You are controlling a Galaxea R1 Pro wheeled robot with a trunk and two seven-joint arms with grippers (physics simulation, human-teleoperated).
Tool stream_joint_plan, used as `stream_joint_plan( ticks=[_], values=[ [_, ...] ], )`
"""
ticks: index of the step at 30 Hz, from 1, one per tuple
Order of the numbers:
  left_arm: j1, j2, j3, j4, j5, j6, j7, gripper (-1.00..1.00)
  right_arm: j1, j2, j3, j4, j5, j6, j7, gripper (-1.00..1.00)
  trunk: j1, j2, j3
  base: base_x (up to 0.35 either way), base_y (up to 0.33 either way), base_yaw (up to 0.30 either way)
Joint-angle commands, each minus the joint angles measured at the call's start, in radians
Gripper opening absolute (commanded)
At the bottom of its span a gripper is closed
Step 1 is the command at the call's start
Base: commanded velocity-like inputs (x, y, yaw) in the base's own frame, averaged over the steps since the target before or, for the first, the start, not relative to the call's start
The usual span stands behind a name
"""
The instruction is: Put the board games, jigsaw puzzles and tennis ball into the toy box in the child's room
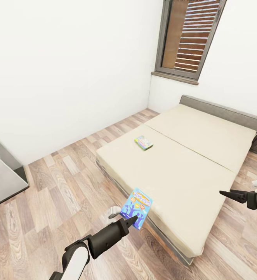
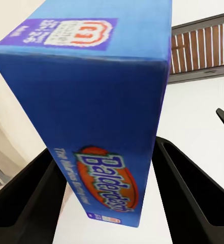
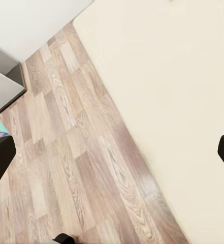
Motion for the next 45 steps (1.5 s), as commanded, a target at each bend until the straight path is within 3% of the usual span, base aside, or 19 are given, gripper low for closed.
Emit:
stream_joint_plan(
  ticks=[1, 45],
  values=[
    [0.000, 0.000, 0.001, 0.000, 0.000, 0.005, -0.002, -1.00, -0.001, 0.000, 0.000, 0.000, -0.001, 0.009, 0.002, 1.00, -0.004, 0.007, 0.004, 0.000, 0.000, 0.000],
    [-0.004, -0.004, 0.000, 0.019, 0.000, 0.007, -0.001, -1.00, -0.001, 0.000, 0.003, 0.000, -0.001, 0.009, 0.002, 1.00, -0.172, 0.315, 0.214, 0.000, 0.000, 0.000]
  ],
)
